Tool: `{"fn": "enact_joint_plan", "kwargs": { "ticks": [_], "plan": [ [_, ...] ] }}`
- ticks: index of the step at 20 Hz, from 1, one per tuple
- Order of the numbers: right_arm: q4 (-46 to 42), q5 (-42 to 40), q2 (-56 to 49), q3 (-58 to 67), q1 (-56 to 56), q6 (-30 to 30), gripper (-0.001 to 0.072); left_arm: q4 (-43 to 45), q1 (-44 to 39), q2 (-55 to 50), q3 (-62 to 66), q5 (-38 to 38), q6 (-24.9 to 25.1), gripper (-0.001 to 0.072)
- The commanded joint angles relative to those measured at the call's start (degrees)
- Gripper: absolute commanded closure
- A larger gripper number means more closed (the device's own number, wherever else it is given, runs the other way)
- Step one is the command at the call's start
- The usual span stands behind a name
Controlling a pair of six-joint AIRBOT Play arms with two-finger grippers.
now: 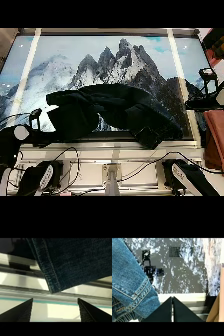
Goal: Fold the clothes and pants, and hang the long-sleeved shirts on hangers.
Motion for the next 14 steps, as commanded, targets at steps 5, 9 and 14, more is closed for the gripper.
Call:
{"fn": "enact_joint_plan", "kwargs": {
  "ticks": [5,9,14],
  "plan": [
    [0.02,-0.11,-0.02,0.02,0.02,0.00,0.0658,-1.62,-0.04,-12.07,-0.44,6.51,3.26,0.0117],
    [0.02,-0.11,-0.02,0.02,0.02,0.00,0.0658,-4.66,-0.04,-14.19,-0.44,10.32,6.21,0.0298],
    [0.02,-0.13,-0.02,0.02,0.02,0.00,0.0658,-4.31,-0.04,-14.27,-0.44,11.17,7.78,0.0297]
  ]
}}
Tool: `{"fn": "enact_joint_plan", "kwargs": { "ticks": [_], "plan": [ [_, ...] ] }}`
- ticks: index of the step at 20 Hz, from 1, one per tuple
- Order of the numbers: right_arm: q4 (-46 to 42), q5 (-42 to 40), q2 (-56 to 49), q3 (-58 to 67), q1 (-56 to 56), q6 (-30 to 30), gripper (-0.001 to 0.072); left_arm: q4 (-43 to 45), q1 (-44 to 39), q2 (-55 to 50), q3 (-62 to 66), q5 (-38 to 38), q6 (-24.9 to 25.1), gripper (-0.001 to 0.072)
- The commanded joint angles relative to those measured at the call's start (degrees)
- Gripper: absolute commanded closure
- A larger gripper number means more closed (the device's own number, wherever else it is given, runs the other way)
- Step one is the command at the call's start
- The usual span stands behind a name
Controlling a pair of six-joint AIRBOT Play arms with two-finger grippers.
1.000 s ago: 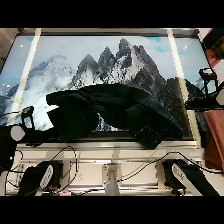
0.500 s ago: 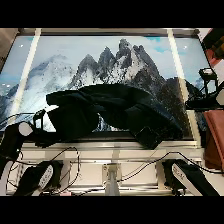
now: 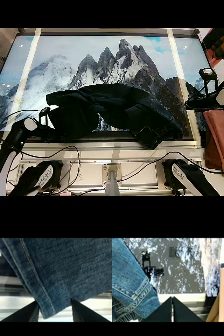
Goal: Fold the clothes and pants, and hang the long-sleeved shirts on hangers.
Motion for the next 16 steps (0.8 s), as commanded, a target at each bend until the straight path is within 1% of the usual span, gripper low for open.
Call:
{"fn": "enact_joint_plan", "kwargs": {
  "ticks": [1,3,5,7,10,13,16],
  "plan": [
    [0.02,0.00,-0.02,0.02,0.02,0.00,0.0658,3.04,-0.04,-0.37,-0.02,-0.09,1.09,0.0285],
    [0.02,0.00,-0.02,0.02,0.02,0.00,0.0658,7.65,-0.04,-0.37,-0.02,-2.58,1.11,0.0286],
    [0.00,0.00,-0.02,0.02,0.02,0.02,0.0658,8.48,-0.04,-0.37,-0.04,-2.75,1.11,0.0285],
    [0.02,0.00,-0.02,0.02,0.02,0.00,0.0658,6.49,-0.04,-0.42,-0.57,-0.66,1.25,0.0285],
    [0.00,0.00,-0.02,0.02,0.02,0.00,0.0658,2.29,-0.04,-0.42,-1.70,0.79,4.35,0.0285],
    [0.02,0.00,-0.02,0.02,0.02,0.00,0.0658,2.27,-0.04,-0.42,-2.54,2.05,4.33,0.0286],
    [0.02,0.00,-0.02,0.02,0.02,0.00,0.0658,-0.09,-0.04,-0.42,-3.34,3.21,4.55,0.0290]
  ]
}}
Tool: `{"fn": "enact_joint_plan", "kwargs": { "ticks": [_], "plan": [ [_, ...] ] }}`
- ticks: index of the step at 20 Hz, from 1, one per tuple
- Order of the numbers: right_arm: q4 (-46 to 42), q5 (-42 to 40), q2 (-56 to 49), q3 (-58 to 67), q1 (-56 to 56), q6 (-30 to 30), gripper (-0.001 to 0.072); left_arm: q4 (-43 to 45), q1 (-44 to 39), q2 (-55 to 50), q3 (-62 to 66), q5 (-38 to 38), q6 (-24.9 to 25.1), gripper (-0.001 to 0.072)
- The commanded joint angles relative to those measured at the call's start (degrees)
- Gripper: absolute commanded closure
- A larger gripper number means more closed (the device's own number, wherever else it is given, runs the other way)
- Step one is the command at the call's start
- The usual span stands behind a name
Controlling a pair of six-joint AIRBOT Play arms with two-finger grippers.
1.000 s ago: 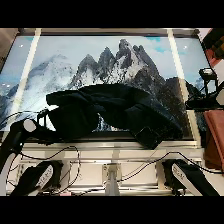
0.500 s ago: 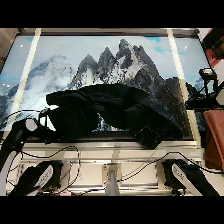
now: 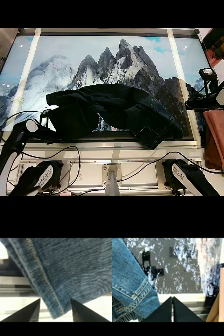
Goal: Fold the clothes and pants, and hang the long-sleeved shirts on hangers.
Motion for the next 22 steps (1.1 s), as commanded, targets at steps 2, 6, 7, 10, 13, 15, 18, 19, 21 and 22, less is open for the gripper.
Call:
{"fn": "enact_joint_plan", "kwargs": {
  "ticks": [2,6,7,10,13,15,18,19,21,22],
  "plan": [
    [0.02,0.00,-0.02,0.02,0.02,0.00,0.0658,-4.33,-0.04,-0.09,-1.38,2.84,0.68,0.0308],
    [0.02,0.00,-0.02,0.02,0.02,0.00,0.0658,-5.07,-0.04,-0.04,-1.57,6.82,0.66,0.0496],
    [0.00,0.00,-0.02,0.02,0.02,0.00,0.0658,-5.09,-0.04,-0.04,-1.57,8.37,0.61,0.0535],
    [0.02,0.00,-0.02,0.02,0.02,0.00,0.0658,-5.05,-0.04,-0.07,-1.55,11.19,0.63,0.0684],
    [0.02,0.00,-0.02,0.02,0.02,0.02,0.0658,-4.57,-0.04,0.00,-1.55,11.50,0.63,0.0684],
    [0.04,-0.02,-0.02,0.02,0.02,0.02,0.0658,-4.24,-0.04,0.00,-1.49,11.45,0.61,0.0685],
    [0.24,-0.04,-0.02,0.02,0.02,0.02,0.0658,-2.12,-0.02,0.02,-0.79,8.90,0.63,0.0684],
    [0.22,-0.55,-0.02,0.02,0.02,0.02,0.0658,-0.52,-0.04,0.02,0.04,7.28,0.63,0.0685],
    [1.75,-2.99,-0.07,0.00,0.02,0.04,0.0658,2.80,-0.02,0.04,2.16,5.84,0.61,0.0684],
    [3.63,-2.86,-0.13,0.00,0.02,0.04,0.0657,3.65,-0.02,0.04,3.43,5.97,0.63,0.0685]
  ]
}}
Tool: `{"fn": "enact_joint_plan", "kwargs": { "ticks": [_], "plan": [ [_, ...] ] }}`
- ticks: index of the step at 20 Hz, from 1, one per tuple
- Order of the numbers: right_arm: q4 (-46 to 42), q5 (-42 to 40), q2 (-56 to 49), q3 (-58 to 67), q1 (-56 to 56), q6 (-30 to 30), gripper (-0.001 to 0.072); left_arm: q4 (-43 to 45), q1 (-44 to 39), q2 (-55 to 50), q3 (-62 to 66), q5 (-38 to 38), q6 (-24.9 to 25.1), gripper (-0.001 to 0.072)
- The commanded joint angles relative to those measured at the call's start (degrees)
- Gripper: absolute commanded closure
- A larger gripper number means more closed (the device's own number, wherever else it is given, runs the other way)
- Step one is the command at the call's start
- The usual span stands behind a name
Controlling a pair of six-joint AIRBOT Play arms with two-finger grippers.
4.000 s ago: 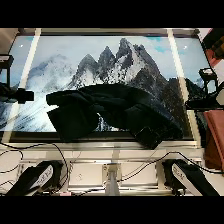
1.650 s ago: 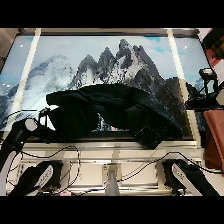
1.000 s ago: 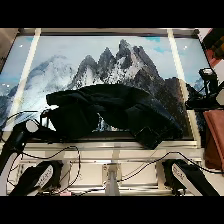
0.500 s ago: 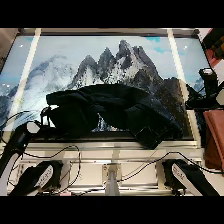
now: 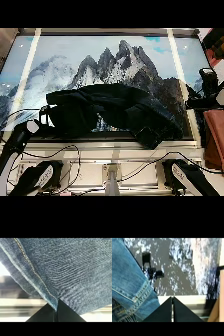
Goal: Fold the clothes and pants, and hang the long-sleeved shirts on hangers.
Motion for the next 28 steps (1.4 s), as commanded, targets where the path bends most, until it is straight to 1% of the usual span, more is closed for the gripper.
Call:
{"fn": "enact_joint_plan", "kwargs": {
  "ticks": [1,2,3,4,5,7,8,11,14,15,16,17,18,19,21,22,23,26,28],
  "plan": [
    [4.90,-0.22,-0.31,0.00,0.02,0.04,0.0658,3.37,0.02,0.07,3.54,-1.53,0.02,0.0684],
    [6.60,1.62,-0.28,-0.24,0.02,0.31,0.0658,3.37,0.02,0.07,4.63,-1.07,0.04,0.0684],
    [8.11,3.76,-0.22,-0.74,0.02,1.95,0.0658,3.67,0.02,0.07,5.27,-0.02,0.04,0.0685],
    [10.58,5.16,-0.22,-1.49,0.02,3.82,0.0658,3.98,0.02,0.07,5.44,1.16,0.04,0.0685],
    [14.05,6.45,-0.22,-2.56,0.02,4.48,0.0658,4.24,0.02,0.02,5.44,1.97,0.04,0.0685],
    [20.22,7.43,0.81,-5.09,0.02,4.50,0.0658,4.50,0.02,0.02,5.42,3.41,0.04,0.0685],
    [21.53,7.39,2.36,-6.56,0.02,5.66,0.0658,4.70,0.02,0.02,5.42,4.17,0.04,0.0685],
    [22.23,6.49,11.56,-11.69,0.02,9.79,0.0658,6.47,0.02,0.02,5.42,6.14,0.02,0.0685],
    [26.21,6.19,23.30,-19.80,0.02,14.27,0.0655,7.02,0.02,0.02,5.42,8.50,0.02,0.0685],
    [26.97,6.21,26.14,-22.75,0.02,16.11,0.0589,6.99,0.02,0.02,5.42,9.20,0.02,0.0685],
    [27.43,6.34,28.39,-25.66,0.02,18.03,0.0438,6.95,0.00,0.02,5.42,9.79,0.00,0.0685],
    [27.80,6.45,30.05,-28.63,0.02,21.05,0.0332,6.95,0.00,0.02,5.42,10.12,0.00,0.0685],
    [28.76,6.45,31.04,-31.32,0.02,24.02,0.0315,6.95,0.00,0.02,5.42,10.23,0.00,0.0685],
    [30.27,6.43,30.99,-33.44,0.02,24.96,0.0314,6.95,0.00,0.02,5.42,10.21,0.00,0.0685],
    [32.28,6.19,29.90,-36.92,0.02,24.81,0.0308,6.95,0.00,0.02,5.42,10.21,0.00,0.0685],
    [32.20,6.14,29.11,-38.29,0.02,24.81,0.0241,6.95,0.00,0.02,5.42,10.21,0.00,0.0684],
    [32.26,6.14,28.02,-39.41,0.02,24.81,0.0217,6.93,0.00,0.02,5.42,10.23,-0.02,0.0685],
    [34.97,5.70,23.06,-41.48,0.02,23.76,0.0212,6.93,0.00,0.00,5.42,10.23,-0.02,0.0685],
    [37.18,4.31,18.84,-41.48,0.02,21.59,0.0203,6.93,0.00,0.02,5.42,10.25,-0.02,0.0685]
  ]
}}
